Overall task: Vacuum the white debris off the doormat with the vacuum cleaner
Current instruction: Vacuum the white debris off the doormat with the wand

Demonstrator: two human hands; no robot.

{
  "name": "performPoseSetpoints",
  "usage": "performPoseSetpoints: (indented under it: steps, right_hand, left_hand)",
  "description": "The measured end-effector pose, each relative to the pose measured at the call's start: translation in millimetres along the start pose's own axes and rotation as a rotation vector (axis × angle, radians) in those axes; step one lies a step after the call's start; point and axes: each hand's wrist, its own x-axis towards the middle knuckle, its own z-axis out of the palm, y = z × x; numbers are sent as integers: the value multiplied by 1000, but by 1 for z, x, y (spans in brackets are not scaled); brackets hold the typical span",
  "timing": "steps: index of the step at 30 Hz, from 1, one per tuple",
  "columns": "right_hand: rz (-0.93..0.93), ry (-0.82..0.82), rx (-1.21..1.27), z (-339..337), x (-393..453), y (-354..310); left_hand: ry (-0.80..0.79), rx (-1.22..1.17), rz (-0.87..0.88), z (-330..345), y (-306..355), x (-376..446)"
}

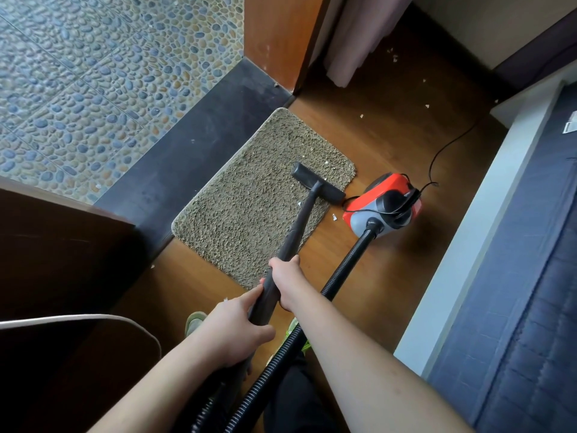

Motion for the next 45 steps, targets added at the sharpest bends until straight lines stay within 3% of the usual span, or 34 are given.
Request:
performPoseSetpoints:
  steps: [15,27,45]
  right_hand:
    - [56,53,35,-1,2,3]
    - [-28,25,32,13,-7,-9]
    - [-3,-39,-36,43,-37,-14]
  left_hand:
    - [-43,-49,-1,3,9,-2]
    - [13,-32,-40,-13,0,-1]
    - [20,-81,-59,-36,-17,-27]
